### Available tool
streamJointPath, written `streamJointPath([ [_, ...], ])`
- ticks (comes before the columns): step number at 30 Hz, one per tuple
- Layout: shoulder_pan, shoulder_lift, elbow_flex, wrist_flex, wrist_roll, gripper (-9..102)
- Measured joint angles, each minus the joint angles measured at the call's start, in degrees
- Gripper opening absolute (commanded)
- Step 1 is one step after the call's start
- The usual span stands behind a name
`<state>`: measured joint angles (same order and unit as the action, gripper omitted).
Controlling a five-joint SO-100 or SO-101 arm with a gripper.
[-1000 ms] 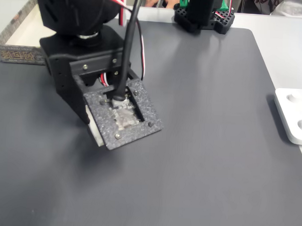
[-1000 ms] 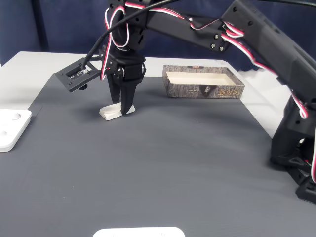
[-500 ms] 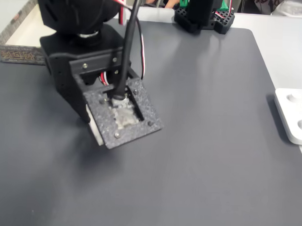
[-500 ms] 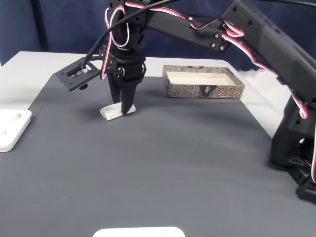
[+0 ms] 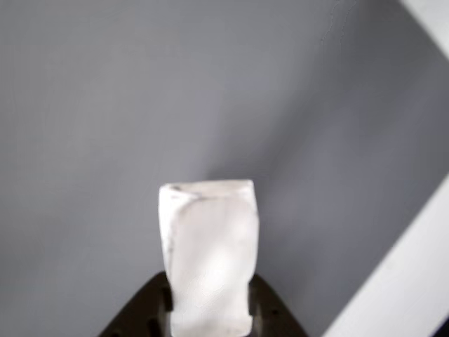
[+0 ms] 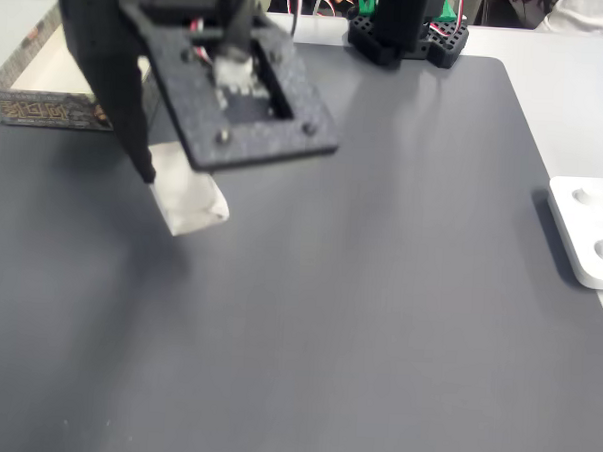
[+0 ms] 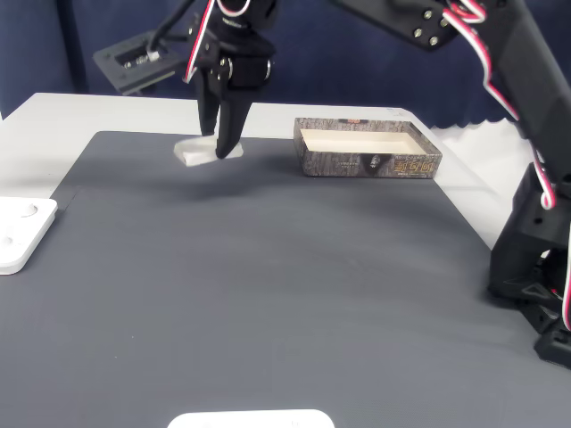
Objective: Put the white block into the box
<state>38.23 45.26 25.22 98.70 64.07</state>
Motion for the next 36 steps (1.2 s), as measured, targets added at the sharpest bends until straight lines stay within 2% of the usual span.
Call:
streamJointPath([
  [9,0.70,4.66,3.34,0.09,-0.44,-2],
  [19,5.10,14.85,16.61,0.53,-4.04,-2],
  [26,15.12,24.87,29.62,0.53,-4.04,-2],
  [36,31.90,27.07,34.19,0.44,5.89,-2],
])
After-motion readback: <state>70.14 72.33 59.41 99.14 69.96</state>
